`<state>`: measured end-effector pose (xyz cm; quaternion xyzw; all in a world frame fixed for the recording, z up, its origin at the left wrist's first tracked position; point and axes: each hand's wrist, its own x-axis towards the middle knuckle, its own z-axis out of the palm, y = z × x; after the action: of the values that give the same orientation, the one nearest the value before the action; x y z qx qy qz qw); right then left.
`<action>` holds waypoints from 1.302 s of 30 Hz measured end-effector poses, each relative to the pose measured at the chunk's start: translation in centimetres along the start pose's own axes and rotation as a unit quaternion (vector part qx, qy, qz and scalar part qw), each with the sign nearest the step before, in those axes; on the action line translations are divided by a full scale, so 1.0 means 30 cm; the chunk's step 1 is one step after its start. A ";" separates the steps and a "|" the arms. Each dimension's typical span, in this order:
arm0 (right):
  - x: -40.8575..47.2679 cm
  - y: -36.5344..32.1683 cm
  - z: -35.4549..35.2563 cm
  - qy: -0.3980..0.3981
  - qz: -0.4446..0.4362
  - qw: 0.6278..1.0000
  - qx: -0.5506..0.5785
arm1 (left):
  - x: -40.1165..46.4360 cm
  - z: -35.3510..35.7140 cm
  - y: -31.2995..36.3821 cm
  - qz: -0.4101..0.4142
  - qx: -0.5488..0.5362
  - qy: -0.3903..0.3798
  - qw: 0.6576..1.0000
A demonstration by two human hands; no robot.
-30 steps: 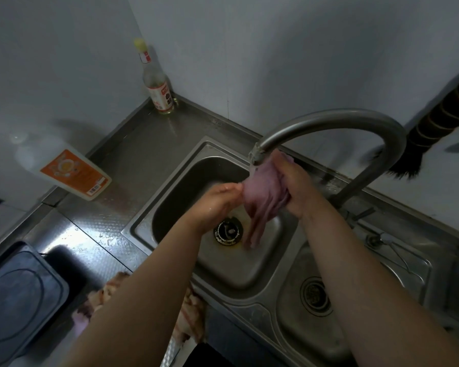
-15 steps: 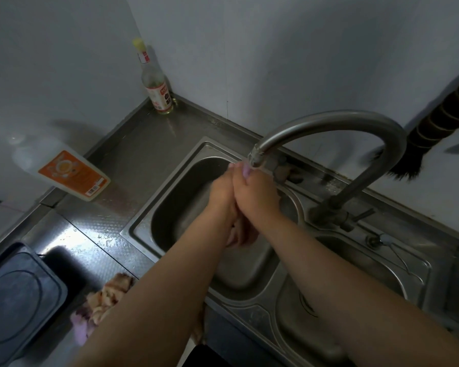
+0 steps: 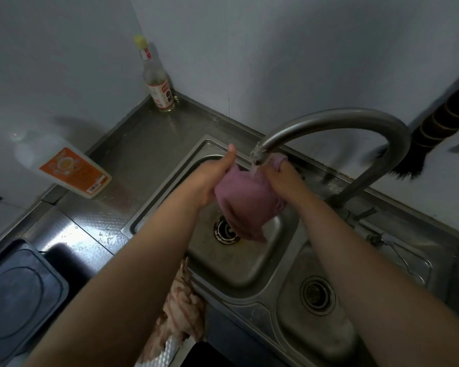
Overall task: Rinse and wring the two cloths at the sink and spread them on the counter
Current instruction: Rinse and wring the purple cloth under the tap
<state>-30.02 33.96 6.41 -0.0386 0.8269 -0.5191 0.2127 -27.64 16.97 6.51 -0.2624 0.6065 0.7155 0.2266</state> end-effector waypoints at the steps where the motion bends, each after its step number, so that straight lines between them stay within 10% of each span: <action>1: -0.009 0.008 -0.019 -0.064 -0.022 0.998 0.011 | -0.011 -0.025 0.016 0.016 0.019 -0.021 0.999; 6: 0.006 0.067 -0.051 -0.216 0.044 0.962 -0.159 | -0.019 -0.065 0.064 0.086 0.330 -0.159 0.926; 10: -0.002 0.021 -0.056 -0.183 0.074 0.978 0.065 | 0.033 -0.066 0.029 0.086 0.582 -0.171 0.790; 15: 0.031 0.001 -0.022 -0.038 0.131 0.918 0.374 | 0.034 -0.091 -0.068 0.137 0.238 -0.111 0.955; 18: 0.043 -0.009 0.008 0.007 0.179 0.844 0.505 | 0.057 -0.021 -0.105 0.140 0.039 0.042 0.988; 21: -0.007 -0.043 0.122 0.028 0.158 0.950 0.269 | 0.079 0.056 -0.075 0.010 -0.114 0.132 0.985; 27: -0.012 -0.043 0.161 0.142 0.021 0.989 -0.027 | -0.021 0.206 -0.061 -0.096 -0.180 0.097 0.974; 32: -0.064 -0.063 0.202 0.113 -0.043 0.988 -0.095 | 0.001 0.174 -0.055 -0.031 -0.207 0.103 0.972; 39: 0.073 -0.015 0.042 0.167 0.124 0.971 0.119 | -0.037 0.116 -0.051 0.000 0.059 -0.041 0.997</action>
<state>-31.59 32.05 5.66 0.1769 0.7815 -0.5824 0.1370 -26.17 20.64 6.53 -0.2187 0.6382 0.6884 0.2665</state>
